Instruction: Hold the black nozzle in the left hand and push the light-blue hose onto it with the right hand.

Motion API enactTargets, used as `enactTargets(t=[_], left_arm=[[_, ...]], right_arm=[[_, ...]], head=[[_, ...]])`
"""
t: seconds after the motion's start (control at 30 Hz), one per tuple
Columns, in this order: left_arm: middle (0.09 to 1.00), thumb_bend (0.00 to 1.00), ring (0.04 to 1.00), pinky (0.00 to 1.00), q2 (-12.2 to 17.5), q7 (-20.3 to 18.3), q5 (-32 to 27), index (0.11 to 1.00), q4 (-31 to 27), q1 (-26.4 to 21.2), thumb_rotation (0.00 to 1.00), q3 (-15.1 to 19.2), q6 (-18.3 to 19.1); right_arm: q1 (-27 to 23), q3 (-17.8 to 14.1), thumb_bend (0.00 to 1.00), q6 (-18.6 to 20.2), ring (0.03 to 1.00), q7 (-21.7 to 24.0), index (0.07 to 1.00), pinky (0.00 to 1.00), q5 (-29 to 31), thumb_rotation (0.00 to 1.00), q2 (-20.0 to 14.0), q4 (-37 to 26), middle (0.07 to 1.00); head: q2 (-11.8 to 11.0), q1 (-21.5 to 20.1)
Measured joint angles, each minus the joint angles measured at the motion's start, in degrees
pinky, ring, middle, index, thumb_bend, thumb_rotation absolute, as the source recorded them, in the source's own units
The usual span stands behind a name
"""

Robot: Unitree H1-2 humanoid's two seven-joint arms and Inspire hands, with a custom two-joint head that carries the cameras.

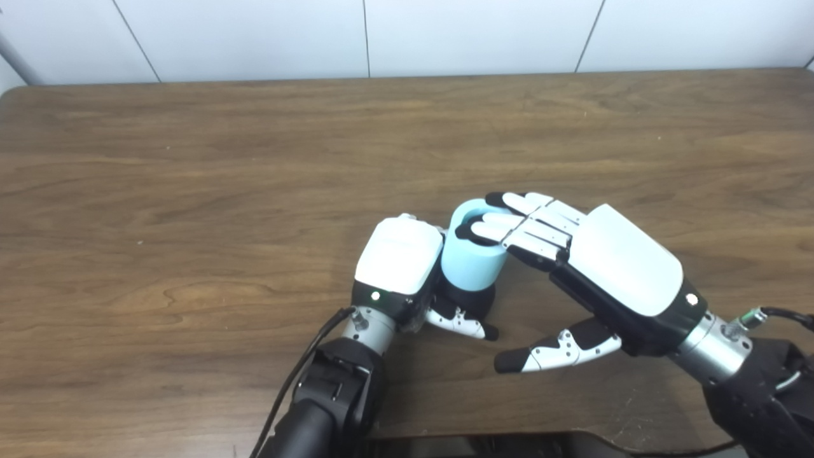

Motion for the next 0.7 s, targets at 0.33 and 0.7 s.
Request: enactTargets(t=[0.33,0.7], left_arm=[[0.519,0.52,0.603,0.75,0.0,0.0,0.2,0.467,-0.1,0.1,0.0,0.0,0.0],[0.525,0.52,0.604,0.74,0.0,-0.1,0.4,0.463,-0.1,0.1,0.0,0.0,0.1]], right_arm=[[0.0,0.3,0.55,0.2,0.872,-0.4,0.829,0.9,0.0,0.92,-0.3,0.2,0.851],[0.0,0.6,0.56,0.2,0.87,-0.8,0.828,0.9,-0.4,0.92,-0.3,0.4,0.851]], head=[[0.1,0.1],[0.2,0.2]])
